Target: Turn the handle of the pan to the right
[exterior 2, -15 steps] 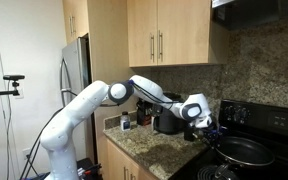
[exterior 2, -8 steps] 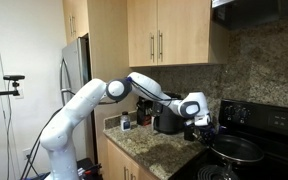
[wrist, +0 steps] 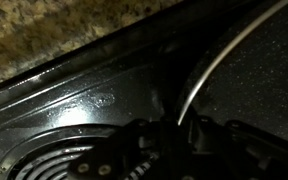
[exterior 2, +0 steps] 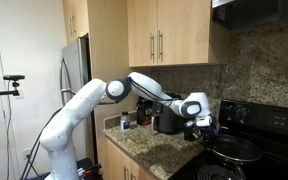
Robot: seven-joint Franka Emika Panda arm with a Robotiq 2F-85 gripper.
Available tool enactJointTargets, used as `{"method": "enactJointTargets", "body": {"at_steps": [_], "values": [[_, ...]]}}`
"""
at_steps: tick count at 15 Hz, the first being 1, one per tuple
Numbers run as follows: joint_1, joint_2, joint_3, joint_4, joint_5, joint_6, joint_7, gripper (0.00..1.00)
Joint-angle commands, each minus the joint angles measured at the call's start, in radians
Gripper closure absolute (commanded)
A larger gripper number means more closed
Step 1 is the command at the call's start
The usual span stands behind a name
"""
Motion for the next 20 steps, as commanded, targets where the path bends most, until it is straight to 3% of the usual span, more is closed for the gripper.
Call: {"method": "enactJointTargets", "body": {"at_steps": [1,14,15,16,20], "values": [[-0.011,0.026,-0.030,0.019,0.006,-0.075,-0.002,1.00],[-0.005,0.041,-0.071,0.031,-0.003,-0.059,0.109,1.00],[-0.006,0.036,-0.068,0.031,-0.002,-0.065,0.109,0.75],[-0.002,0.030,-0.071,0.027,-0.007,-0.062,0.115,0.74],[0.019,0.004,-0.094,-0.006,-0.033,0.007,0.168,0.43]]}}
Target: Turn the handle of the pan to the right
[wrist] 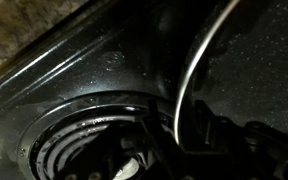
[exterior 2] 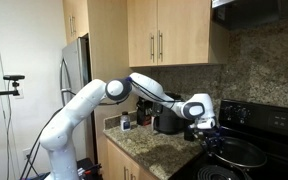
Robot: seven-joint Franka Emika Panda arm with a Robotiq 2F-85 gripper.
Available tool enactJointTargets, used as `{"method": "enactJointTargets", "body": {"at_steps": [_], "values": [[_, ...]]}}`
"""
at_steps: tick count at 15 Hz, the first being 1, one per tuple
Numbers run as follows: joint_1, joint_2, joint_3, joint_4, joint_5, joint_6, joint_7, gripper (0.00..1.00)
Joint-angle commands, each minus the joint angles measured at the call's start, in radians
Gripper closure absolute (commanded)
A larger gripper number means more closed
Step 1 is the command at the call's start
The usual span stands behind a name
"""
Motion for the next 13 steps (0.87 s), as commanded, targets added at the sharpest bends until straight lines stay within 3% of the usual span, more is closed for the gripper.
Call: {"method": "enactJointTargets", "body": {"at_steps": [1,5,7,11,12,13], "values": [[0.022,-0.018,-0.026,-0.019,-0.020,0.057,0.048,0.34],[0.040,-0.080,-0.032,-0.062,-0.035,0.115,0.028,0.02],[0.043,-0.140,-0.021,-0.100,-0.044,0.119,-0.034,0.00],[-0.009,-0.320,0.071,-0.221,0.052,0.152,-0.287,0.00],[0.019,-0.193,0.020,-0.087,0.019,0.122,-0.181,0.00],[0.015,-0.234,0.030,-0.116,0.035,0.123,-0.224,0.00]]}}
